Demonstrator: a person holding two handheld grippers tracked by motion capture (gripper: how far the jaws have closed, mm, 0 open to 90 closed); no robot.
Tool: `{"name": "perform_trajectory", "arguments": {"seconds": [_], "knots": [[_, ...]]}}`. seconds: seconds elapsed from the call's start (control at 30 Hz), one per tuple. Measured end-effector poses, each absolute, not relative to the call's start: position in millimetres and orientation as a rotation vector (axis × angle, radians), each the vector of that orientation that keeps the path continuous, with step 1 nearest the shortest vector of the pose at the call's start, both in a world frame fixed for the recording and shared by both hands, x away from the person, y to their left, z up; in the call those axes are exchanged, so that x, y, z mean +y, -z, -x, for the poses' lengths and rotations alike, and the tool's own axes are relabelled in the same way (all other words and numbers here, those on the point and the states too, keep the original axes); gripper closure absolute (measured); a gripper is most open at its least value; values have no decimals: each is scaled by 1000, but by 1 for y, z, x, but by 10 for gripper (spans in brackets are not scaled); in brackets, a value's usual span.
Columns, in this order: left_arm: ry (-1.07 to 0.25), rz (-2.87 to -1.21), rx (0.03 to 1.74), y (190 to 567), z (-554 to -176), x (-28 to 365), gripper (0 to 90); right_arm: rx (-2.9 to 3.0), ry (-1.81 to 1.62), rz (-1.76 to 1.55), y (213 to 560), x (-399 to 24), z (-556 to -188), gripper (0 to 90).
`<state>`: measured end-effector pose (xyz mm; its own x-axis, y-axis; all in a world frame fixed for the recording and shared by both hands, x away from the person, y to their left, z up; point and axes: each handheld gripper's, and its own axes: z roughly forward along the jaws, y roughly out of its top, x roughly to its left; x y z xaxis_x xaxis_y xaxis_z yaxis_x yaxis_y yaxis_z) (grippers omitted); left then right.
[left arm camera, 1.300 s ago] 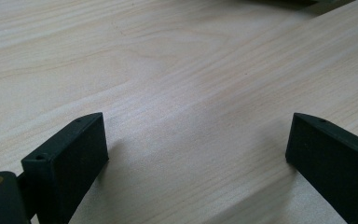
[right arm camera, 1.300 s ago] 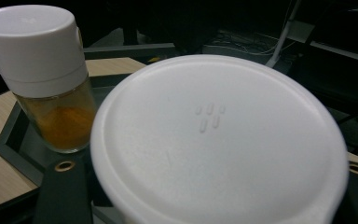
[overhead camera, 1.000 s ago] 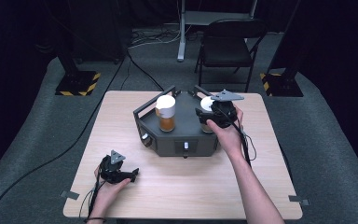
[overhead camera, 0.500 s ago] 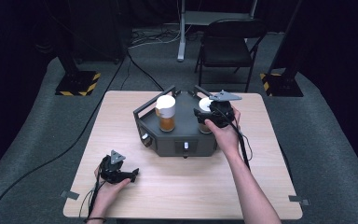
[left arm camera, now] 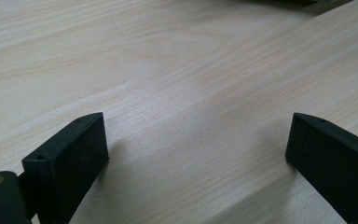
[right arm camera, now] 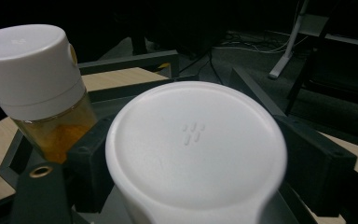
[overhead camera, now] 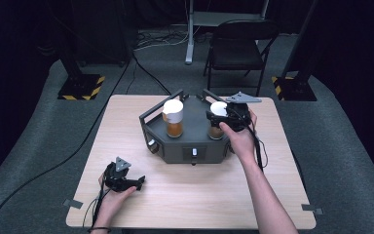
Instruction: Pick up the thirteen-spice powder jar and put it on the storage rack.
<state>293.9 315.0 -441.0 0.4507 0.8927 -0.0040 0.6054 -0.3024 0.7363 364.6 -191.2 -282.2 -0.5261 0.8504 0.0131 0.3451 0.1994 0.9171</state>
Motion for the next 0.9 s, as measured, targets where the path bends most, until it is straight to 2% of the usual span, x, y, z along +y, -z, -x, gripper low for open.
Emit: {"name": "perform_trajectory", "arguments": {"seconds": [0.27,0.9], "knots": [[-544,-2025,1249,441,-294,315,52,1980,-1301,-1105,278,-205,-353,95],[-545,-2025,1249,441,-294,315,52,1991,-1331,-1084,292,-231,-330,90]]}}
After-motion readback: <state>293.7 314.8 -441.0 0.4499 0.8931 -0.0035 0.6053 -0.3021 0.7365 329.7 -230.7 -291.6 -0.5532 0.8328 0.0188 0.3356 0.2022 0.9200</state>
